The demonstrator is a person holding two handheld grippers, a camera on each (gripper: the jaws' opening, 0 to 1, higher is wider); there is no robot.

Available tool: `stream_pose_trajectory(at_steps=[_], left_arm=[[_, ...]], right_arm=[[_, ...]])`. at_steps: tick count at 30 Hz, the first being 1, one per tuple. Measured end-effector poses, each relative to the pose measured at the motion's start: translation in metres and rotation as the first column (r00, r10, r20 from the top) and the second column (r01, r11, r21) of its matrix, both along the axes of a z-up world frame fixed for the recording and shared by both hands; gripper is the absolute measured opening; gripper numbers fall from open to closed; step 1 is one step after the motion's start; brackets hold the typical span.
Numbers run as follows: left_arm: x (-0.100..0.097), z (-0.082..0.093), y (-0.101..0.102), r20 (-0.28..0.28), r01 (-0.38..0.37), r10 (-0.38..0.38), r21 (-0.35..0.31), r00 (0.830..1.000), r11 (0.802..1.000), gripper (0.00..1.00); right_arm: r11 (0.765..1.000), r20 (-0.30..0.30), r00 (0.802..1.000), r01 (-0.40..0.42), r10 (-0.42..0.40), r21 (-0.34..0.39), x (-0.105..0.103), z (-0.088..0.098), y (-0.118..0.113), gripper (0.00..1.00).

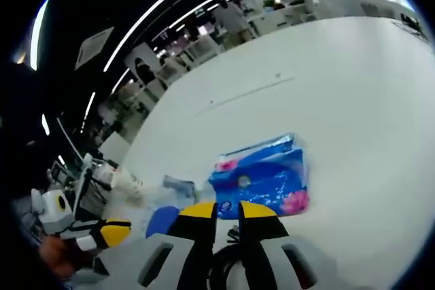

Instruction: Arrange the tabletop items into an orderly group along one side of the table until the central work area is clear of visible clutter.

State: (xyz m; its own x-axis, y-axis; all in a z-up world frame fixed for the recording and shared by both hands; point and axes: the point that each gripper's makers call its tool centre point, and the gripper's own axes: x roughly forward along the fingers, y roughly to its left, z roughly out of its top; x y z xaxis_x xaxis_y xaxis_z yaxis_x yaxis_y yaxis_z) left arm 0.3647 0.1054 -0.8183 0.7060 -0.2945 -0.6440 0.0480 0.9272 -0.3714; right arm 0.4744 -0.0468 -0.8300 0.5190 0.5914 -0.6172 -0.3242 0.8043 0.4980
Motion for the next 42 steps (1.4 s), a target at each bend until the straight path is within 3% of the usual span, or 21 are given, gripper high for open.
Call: stream_pose_trajectory(at_steps=[7, 14, 22, 26, 33, 42], left_arm=[[-0.031, 0.002, 0.0, -0.002, -0.033, 0.033, 0.006, 0.999, 0.999, 0.12], [-0.059, -0.004, -0.006, -0.043, -0.069, 0.068, -0.017, 0.997, 0.997, 0.12], [-0.077, -0.03, -0.002, -0.1, -0.15, 0.141, -0.091, 0.985, 0.985, 0.12], [-0.083, -0.035, -0.002, -0.132, -0.205, 0.189, -0.122, 0.973, 0.971, 0.12], [-0.081, -0.043, -0.008, -0.164, -0.263, 0.235, -0.171, 0.958, 0.95, 0.12], [-0.079, -0.049, -0.013, -0.204, -0.34, 0.298, -0.216, 0.933, 0.915, 0.12]], right_arm=[[0.999, -0.002, 0.999, -0.037, 0.037, -0.006, -0.012, 0.001, 0.018, 0.1], [0.994, -0.001, 0.994, -0.109, 0.109, -0.02, -0.018, -0.002, 0.041, 0.1], [0.973, 0.012, 0.976, -0.216, 0.218, -0.085, -0.021, -0.008, 0.062, 0.11], [0.949, 0.022, 0.956, -0.288, 0.293, -0.126, -0.009, -0.01, 0.073, 0.12], [0.88, 0.044, 0.897, -0.42, 0.439, -0.223, -0.006, -0.013, 0.088, 0.16], [0.834, 0.034, 0.862, -0.478, 0.506, -0.276, 0.001, -0.024, 0.095, 0.19]])
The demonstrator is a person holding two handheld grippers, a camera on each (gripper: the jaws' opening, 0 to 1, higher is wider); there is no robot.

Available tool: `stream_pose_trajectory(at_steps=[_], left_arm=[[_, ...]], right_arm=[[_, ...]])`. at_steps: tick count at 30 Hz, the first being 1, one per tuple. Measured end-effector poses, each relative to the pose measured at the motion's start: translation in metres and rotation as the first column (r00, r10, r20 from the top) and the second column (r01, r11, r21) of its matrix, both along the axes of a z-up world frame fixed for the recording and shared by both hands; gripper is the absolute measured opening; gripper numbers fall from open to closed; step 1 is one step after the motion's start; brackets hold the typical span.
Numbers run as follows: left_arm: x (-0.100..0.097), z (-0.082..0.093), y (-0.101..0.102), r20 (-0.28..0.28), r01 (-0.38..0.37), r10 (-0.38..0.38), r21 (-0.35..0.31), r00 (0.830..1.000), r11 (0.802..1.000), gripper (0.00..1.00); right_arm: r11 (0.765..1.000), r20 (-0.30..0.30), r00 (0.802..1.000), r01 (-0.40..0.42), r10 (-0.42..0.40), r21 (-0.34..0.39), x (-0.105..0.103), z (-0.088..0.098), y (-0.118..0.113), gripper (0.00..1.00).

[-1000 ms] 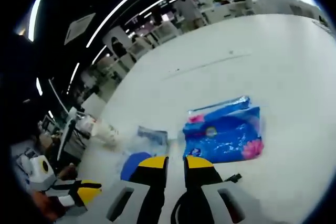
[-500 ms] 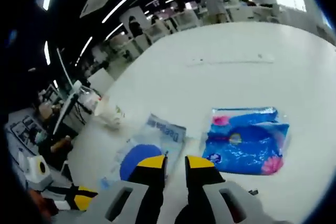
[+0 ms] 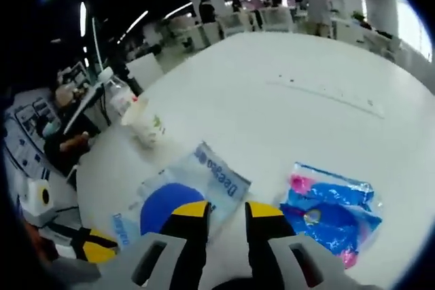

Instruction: Arrange the tabletop items into an orderly group along one side of the table until the central work area is clear of visible clutter.

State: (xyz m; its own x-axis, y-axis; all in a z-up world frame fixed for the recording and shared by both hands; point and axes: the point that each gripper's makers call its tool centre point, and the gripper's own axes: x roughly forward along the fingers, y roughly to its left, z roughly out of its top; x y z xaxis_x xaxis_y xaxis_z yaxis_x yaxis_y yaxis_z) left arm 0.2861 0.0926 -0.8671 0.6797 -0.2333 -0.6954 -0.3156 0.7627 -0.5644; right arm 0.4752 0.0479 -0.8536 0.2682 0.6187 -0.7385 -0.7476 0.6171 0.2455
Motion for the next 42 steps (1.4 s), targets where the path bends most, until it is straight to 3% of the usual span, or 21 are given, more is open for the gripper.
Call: stream_pose_trajectory(at_steps=[6, 9, 17, 26, 32, 35, 42], left_arm=[[0.002, -0.004, -0.005, -0.019, -0.047, 0.046, -0.056, 0.999, 0.997, 0.12], [0.004, -0.003, -0.005, -0.016, -0.052, 0.051, -0.059, 0.999, 0.997, 0.12], [0.007, -0.001, -0.007, -0.02, -0.079, 0.078, -0.08, 0.997, 0.994, 0.12], [0.008, -0.006, -0.006, -0.046, -0.091, 0.088, -0.079, 0.995, 0.993, 0.09], [0.008, -0.005, -0.006, -0.056, -0.097, 0.092, -0.082, 0.994, 0.992, 0.08], [0.009, -0.006, -0.006, -0.062, -0.088, 0.083, -0.081, 0.995, 0.993, 0.05], [0.013, -0.007, -0.008, -0.062, -0.061, 0.056, -0.072, 0.996, 0.996, 0.0]], right_arm=[[0.999, 0.015, 0.999, -0.035, 0.036, -0.033, 0.003, -0.003, 0.003, 0.22], [0.998, 0.022, 0.998, -0.052, 0.053, -0.048, 0.014, -0.005, 0.006, 0.23], [0.993, 0.018, 0.995, -0.098, 0.099, -0.069, 0.019, -0.01, 0.014, 0.25], [0.967, 0.018, 0.974, -0.221, 0.225, -0.13, 0.018, -0.02, 0.03, 0.34], [0.938, 0.039, 0.953, -0.288, 0.3, -0.193, 0.014, -0.025, 0.03, 0.22], [0.937, 0.045, 0.951, -0.291, 0.305, -0.191, 0.015, -0.024, 0.029, 0.11], [0.908, 0.055, 0.922, -0.365, 0.383, -0.203, 0.003, -0.023, 0.032, 0.0]])
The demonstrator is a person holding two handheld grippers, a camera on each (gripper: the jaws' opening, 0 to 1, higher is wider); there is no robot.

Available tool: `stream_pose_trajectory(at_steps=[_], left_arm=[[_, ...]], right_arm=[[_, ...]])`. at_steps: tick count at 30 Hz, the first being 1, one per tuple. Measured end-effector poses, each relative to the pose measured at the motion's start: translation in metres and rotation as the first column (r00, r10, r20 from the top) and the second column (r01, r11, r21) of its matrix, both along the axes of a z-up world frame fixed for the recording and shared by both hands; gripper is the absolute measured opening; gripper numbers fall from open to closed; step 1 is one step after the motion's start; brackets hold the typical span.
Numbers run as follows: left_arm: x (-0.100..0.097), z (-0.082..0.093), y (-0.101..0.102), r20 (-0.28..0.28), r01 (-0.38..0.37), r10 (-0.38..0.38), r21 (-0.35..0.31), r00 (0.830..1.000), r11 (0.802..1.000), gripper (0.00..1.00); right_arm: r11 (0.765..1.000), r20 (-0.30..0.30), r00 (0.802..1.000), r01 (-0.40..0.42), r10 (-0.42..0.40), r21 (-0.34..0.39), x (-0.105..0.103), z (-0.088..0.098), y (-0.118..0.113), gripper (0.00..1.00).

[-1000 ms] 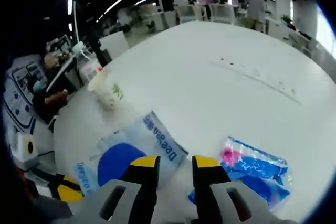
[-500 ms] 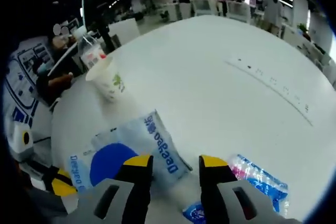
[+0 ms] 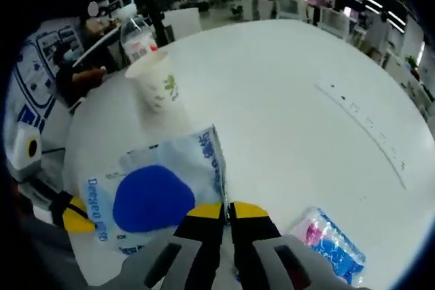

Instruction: Arrange the tabletop items into an orderly group along one side of the table until the central work area is clear of visible clutter.

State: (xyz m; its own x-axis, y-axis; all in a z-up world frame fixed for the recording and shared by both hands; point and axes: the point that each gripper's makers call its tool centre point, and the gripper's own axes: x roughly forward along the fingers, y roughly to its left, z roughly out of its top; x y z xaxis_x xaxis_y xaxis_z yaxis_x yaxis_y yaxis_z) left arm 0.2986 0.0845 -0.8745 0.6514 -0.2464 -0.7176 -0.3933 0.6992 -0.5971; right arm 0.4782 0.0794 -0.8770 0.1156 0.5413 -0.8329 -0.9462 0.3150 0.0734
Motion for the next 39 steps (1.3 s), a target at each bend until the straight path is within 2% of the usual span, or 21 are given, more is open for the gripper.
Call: stream_pose_trajectory(at_steps=[8, 14, 21, 27, 31, 33, 35, 37, 39], left_arm=[[-0.003, -0.002, 0.008, -0.001, -0.009, 0.009, 0.006, 1.0, 1.0, 0.0], [-0.004, 0.0, 0.008, 0.003, 0.012, -0.012, 0.024, 1.0, 1.0, 0.0], [-0.002, 0.005, 0.017, 0.012, 0.014, -0.015, 0.043, 1.0, 0.999, 0.0], [0.012, 0.012, 0.029, 0.034, 0.065, -0.069, 0.097, 0.997, 0.993, 0.0], [0.026, 0.018, 0.046, 0.052, 0.063, -0.069, 0.116, 0.996, 0.991, 0.0], [0.032, 0.021, 0.051, 0.06, 0.061, -0.069, 0.121, 0.996, 0.991, 0.0], [0.038, 0.024, 0.058, 0.071, 0.061, -0.07, 0.13, 0.995, 0.99, 0.0], [0.043, 0.025, 0.065, 0.077, 0.061, -0.073, 0.14, 0.994, 0.988, 0.0], [0.046, 0.027, 0.071, 0.08, 0.064, -0.077, 0.152, 0.994, 0.986, 0.0]], right_arm=[[1.0, -0.014, 1.0, 0.002, -0.002, 0.003, 0.001, 0.002, -0.008, 0.0], [1.0, -0.019, 0.999, 0.028, -0.028, 0.01, -0.001, 0.004, -0.012, 0.0], [0.997, -0.023, 0.998, 0.056, -0.055, 0.051, -0.001, 0.012, -0.019, 0.0], [0.992, -0.017, 0.994, 0.105, -0.104, 0.076, 0.002, 0.021, -0.035, 0.0], [0.982, -0.034, 0.987, 0.157, -0.154, 0.108, -0.004, 0.032, -0.04, 0.0], [0.977, -0.038, 0.984, 0.179, -0.175, 0.12, 0.003, 0.03, -0.047, 0.0], [0.968, -0.051, 0.978, 0.208, -0.203, 0.14, 0.0, 0.03, -0.051, 0.0], [0.949, -0.085, 0.966, 0.258, -0.246, 0.179, 0.001, 0.035, -0.052, 0.0], [0.948, -0.087, 0.964, 0.263, -0.251, 0.179, -0.008, 0.038, -0.054, 0.0]])
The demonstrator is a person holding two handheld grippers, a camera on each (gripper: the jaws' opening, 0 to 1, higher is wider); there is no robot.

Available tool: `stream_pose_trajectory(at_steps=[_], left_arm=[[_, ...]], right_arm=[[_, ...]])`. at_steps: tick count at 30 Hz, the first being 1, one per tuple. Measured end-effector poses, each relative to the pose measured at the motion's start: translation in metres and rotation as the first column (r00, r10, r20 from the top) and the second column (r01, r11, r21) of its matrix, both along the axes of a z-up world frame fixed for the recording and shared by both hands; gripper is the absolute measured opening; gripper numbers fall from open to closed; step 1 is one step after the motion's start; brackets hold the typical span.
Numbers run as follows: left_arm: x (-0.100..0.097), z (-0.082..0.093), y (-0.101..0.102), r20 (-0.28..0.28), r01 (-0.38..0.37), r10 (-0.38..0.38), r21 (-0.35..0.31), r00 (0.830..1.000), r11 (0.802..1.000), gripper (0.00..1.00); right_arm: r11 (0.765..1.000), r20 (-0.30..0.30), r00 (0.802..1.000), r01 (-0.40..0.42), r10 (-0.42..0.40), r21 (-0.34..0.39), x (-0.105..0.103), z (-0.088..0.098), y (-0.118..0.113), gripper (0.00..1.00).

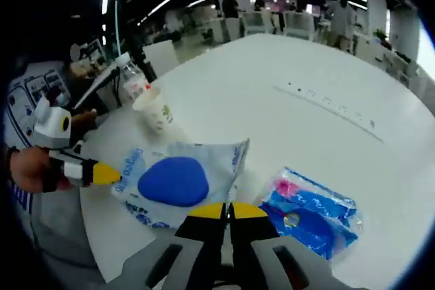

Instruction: Arrange the tabletop items into an orderly group along one side of the table until the central work area is clear of visible clutter.

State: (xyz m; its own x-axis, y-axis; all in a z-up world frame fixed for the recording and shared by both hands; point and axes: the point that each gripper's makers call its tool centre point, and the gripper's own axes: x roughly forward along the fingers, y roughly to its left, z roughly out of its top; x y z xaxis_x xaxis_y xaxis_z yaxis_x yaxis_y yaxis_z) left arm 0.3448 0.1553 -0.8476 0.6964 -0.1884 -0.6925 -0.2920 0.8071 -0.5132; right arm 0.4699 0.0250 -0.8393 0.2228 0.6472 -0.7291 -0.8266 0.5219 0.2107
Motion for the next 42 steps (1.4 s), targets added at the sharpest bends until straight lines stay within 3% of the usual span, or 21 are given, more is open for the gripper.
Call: stream_pose_trajectory(at_steps=[8, 20, 22, 31, 42], left_arm=[[0.014, 0.006, 0.011, 0.022, 0.036, -0.037, 0.05, 0.999, 0.998, 0.0], [0.039, 0.003, 0.023, 0.047, 0.035, -0.038, 0.063, 0.998, 0.997, 0.0], [0.042, 0.003, 0.024, 0.05, 0.03, -0.033, 0.061, 0.998, 0.998, 0.0], [0.045, 0.001, 0.034, 0.042, 0.015, -0.018, 0.072, 0.999, 0.997, 0.0], [0.054, -0.007, 0.033, 0.032, -0.021, 0.02, 0.038, 0.999, 0.999, 0.0]], right_arm=[[0.999, -0.009, 1.0, 0.029, -0.029, 0.027, -0.018, 0.001, -0.011, 0.0], [0.988, -0.01, 0.991, 0.137, -0.137, 0.066, -0.011, 0.008, -0.011, 0.0], [0.981, -0.043, 0.984, 0.178, -0.175, 0.081, -0.006, 0.004, -0.012, 0.0], [0.978, -0.07, 0.979, 0.198, -0.193, 0.071, -0.013, -0.01, -0.002, 0.0], [0.956, -0.116, 0.953, 0.288, -0.28, 0.058, -0.008, -0.027, -0.007, 0.0]])
